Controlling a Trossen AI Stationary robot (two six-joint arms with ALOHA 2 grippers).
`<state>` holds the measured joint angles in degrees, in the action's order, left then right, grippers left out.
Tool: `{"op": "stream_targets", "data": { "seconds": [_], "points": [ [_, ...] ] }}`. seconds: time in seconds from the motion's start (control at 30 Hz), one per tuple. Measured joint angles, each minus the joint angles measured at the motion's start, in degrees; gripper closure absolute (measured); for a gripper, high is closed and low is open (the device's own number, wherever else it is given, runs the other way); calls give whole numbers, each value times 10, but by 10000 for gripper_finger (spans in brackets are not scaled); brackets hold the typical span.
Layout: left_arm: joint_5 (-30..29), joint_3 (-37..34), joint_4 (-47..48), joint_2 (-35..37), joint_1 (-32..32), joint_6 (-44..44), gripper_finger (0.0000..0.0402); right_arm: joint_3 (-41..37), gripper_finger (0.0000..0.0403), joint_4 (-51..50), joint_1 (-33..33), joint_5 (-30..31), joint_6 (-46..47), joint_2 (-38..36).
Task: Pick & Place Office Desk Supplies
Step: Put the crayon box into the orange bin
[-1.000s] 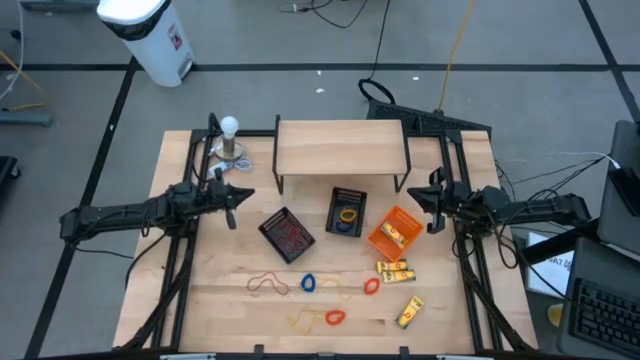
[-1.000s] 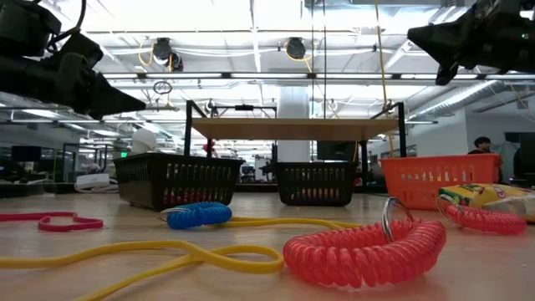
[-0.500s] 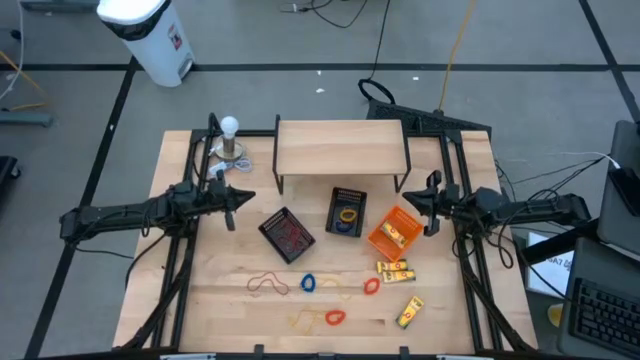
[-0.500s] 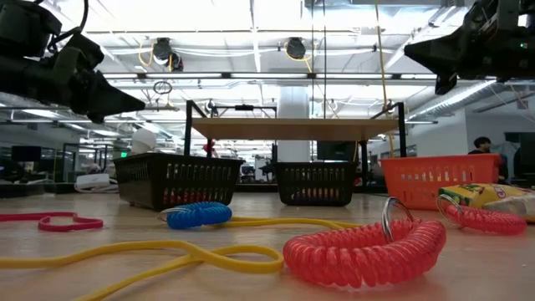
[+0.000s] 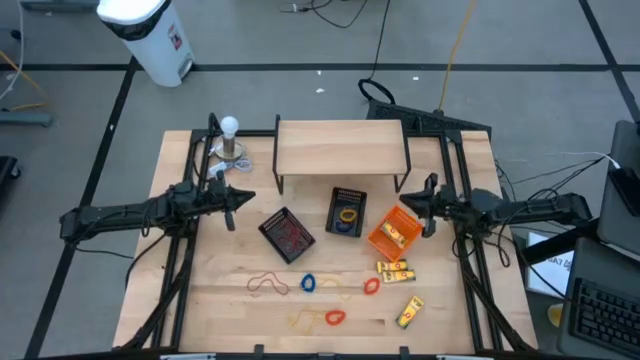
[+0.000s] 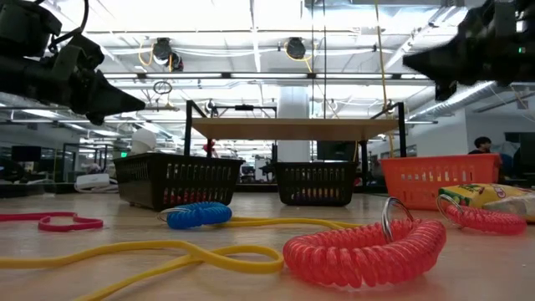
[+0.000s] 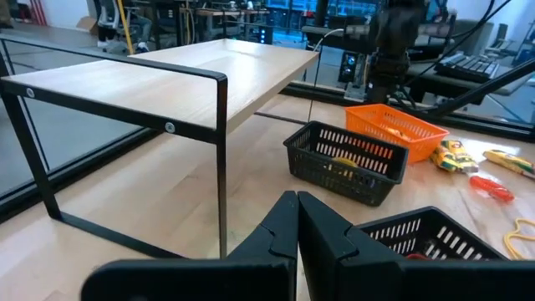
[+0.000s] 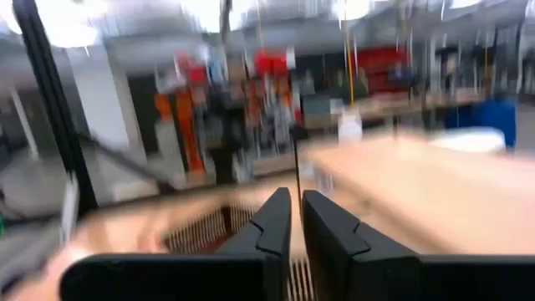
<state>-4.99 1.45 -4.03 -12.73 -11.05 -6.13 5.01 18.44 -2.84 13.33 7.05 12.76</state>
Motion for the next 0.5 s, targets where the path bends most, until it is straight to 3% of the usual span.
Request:
{"op": "stream_targets", "data": {
  "seconds": [0.23, 0.5],
  "points": [
    [0, 0, 21, 0, 0, -4, 398, 124, 358, -213, -15, -4, 56, 66],
    [0, 0, 30, 0, 0, -18, 398, 290, 358, -388, -77, -15, 85, 180]
  ]
}}
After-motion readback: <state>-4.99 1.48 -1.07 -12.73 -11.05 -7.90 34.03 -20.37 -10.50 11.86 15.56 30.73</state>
